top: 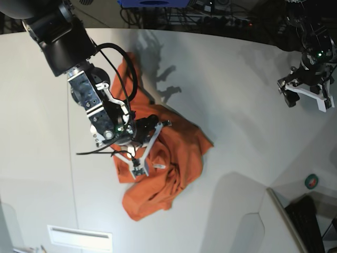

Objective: Layout the t-shirt on the table in an organized manner, then fold the t-shirt properly
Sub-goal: 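Drag the shirt with the right gripper and release it, then grasp a shirt edge with the left gripper and pull it away from the right gripper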

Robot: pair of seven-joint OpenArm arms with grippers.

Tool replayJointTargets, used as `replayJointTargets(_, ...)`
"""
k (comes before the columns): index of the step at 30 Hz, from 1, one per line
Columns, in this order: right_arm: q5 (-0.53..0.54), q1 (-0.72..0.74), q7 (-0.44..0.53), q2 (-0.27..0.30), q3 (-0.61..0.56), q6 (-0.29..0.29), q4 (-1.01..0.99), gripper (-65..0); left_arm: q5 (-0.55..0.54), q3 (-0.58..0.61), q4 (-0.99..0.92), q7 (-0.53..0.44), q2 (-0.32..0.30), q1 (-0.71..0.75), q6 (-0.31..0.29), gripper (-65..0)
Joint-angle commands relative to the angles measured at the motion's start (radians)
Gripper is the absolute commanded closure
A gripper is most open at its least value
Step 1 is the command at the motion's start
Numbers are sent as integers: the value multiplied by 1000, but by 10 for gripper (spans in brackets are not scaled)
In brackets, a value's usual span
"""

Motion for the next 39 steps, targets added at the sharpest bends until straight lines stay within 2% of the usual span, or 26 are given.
replayJointTargets(1, -5, 18, 6, -2, 44, -3, 68, 0, -5, -4, 15, -19, -16, -6, 0, -510)
replayJointTargets(4, -5, 5, -47, 0, 155, -3, 197, 0, -5, -4, 15, -19, -16, -6, 0, -510)
replayJointTargets(7, -5, 14, -89, 39, 242, -3, 269, 0, -5, -4, 15, -19, -16, -6, 0, -510)
replayJointTargets(12, -3, 62, -66, 116, 423, 0, 262, 0, -5, -10, 15, -21, -19, -6, 0, -510)
replayJointTargets(15, -3, 114, 3, 181, 546, 0, 165, 0, -5, -10, 15, -21, -19, -6, 0, -510)
replayJointTargets(22, -3, 278, 183, 317, 660, 0, -240, 0, -5, -4, 19, -21, -19, -3, 0, -515)
replayJointTargets(25, -3, 306, 169, 342, 707, 0, -281, 0, -5, 27, 24, -19, -17, 0, -3, -518)
replayJointTargets(29, -3, 274, 132, 336, 674, 1, -208, 0, -5, 217, 36, -19, -14, 2, -3, -512)
replayJointTargets(34, -1, 229, 129, 331, 611, 1, -140, 0, -1, 594, 110, -22, 22, -20, -3, -512)
replayJointTargets(39, -1, 196, 129, 313, 603, 1, -137, 0, -3, 1039, 13, -24, 27, -216, -3, -508)
